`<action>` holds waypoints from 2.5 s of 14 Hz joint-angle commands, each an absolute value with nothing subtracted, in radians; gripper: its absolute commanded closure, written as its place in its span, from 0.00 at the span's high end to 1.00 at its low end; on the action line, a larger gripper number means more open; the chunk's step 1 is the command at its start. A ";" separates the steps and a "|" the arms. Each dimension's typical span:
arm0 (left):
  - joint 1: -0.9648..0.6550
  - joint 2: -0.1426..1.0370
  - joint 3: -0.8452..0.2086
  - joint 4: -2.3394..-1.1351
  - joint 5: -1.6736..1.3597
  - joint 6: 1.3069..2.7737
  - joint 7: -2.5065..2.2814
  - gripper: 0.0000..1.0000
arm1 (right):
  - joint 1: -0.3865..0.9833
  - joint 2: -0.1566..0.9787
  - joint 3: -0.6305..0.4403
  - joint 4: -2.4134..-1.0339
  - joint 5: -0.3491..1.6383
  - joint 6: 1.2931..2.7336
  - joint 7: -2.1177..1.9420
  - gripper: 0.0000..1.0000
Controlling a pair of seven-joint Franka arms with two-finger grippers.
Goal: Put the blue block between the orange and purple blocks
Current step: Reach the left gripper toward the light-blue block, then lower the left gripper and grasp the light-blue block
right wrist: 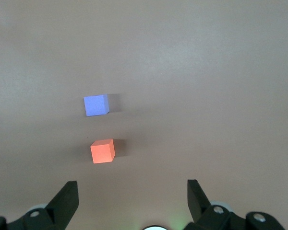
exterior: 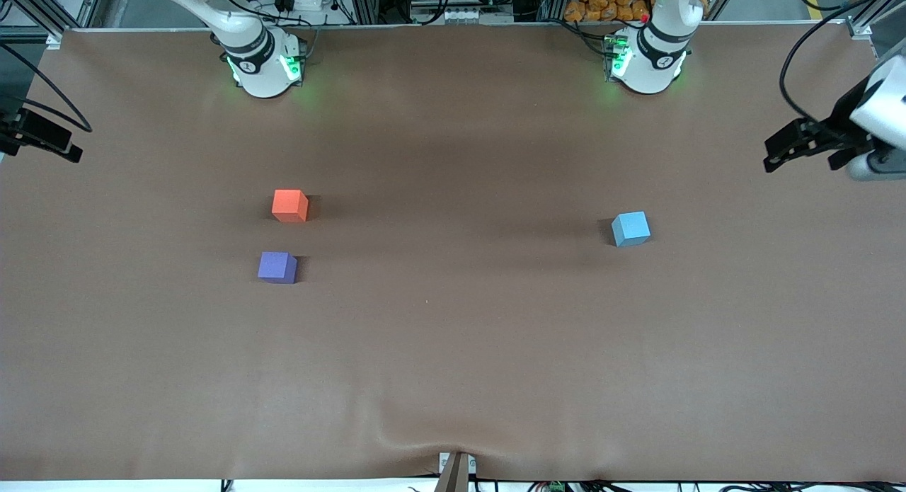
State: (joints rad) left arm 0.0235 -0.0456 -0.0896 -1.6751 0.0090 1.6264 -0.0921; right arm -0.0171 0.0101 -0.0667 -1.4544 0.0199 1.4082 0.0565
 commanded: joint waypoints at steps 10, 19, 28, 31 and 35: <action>0.015 -0.025 -0.124 -2.216 0.000 2.214 -0.110 1.00 | -0.006 -0.006 -0.072 -1.463 0.020 1.413 0.058 1.00; 0.014 0.185 -0.186 -2.332 -0.052 2.531 -0.138 1.00 | -0.008 -0.006 -0.074 -1.463 0.023 1.413 0.055 1.00; 0.014 0.268 -0.238 -2.339 -0.074 2.568 -0.258 1.00 | -0.009 -0.006 -0.074 -1.463 0.023 1.410 0.055 1.00; 0.012 0.296 -0.239 -2.347 -0.074 2.611 -0.258 1.00 | -0.009 -0.006 -0.074 -1.463 0.023 1.410 0.055 1.00; 0.015 0.311 -0.238 -2.350 -0.074 2.611 -0.259 0.96 | -0.009 -0.006 -0.074 -1.463 0.023 1.411 0.055 1.00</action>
State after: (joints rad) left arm 0.0143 0.3122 -0.2362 -2.3380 -0.0538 2.5913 -0.2549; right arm -0.0154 0.0099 -0.0670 -1.4540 0.0200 1.4085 0.0560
